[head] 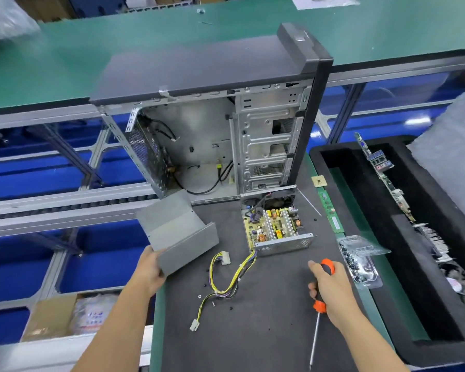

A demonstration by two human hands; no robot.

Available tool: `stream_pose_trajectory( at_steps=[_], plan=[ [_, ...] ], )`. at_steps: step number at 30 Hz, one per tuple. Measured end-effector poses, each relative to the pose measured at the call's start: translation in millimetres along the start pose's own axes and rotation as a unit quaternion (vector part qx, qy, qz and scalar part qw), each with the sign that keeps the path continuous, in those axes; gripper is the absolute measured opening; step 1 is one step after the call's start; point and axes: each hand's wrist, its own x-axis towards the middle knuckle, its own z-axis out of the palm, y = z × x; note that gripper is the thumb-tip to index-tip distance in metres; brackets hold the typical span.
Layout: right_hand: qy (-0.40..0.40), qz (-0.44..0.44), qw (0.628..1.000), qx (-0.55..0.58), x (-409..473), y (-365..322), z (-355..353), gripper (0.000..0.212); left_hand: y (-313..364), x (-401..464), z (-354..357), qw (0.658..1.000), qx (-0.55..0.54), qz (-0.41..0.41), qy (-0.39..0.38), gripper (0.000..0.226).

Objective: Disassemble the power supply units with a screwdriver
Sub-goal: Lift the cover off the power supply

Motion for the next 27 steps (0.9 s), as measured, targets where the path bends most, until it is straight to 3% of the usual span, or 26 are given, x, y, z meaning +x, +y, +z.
stream_pose_trajectory(
  at_steps=[3, 7, 11, 19, 23, 25, 27],
  plan=[
    [0.0, 0.002, 1.0, 0.003, -1, 0, 1, 0.026, -4, 9, -7, 0.998, 0.026, 0.021, 0.06, 0.029],
    [0.002, 0.005, 1.0, 0.022, -2, 0, 1, 0.027, 4, 25, -2, 0.989, 0.115, 0.066, 0.065, 0.033],
    [-0.01, 0.026, 0.997, 0.068, -3, -1, 1, 0.022, 17, 37, -6, 0.916, 0.352, 0.1, 0.165, 0.051],
    [-0.029, 0.009, 0.998, 0.059, -8, -6, 1, 0.017, 32, 42, -3, 0.823, 0.544, 0.093, 0.133, 0.08],
    [-0.043, 0.007, 0.997, 0.067, -11, -12, 3, 0.016, 47, 32, 6, 0.848, 0.496, 0.094, 0.162, 0.058],
    [-0.048, 0.006, 0.996, 0.081, -13, -15, 4, 0.016, 53, 16, 26, 0.855, 0.441, 0.195, 0.192, 0.034],
    [-0.048, 0.006, 0.994, 0.101, -15, -15, 5, 0.014, 52, -8, 61, 0.841, 0.417, 0.311, 0.149, 0.007]
  ],
)
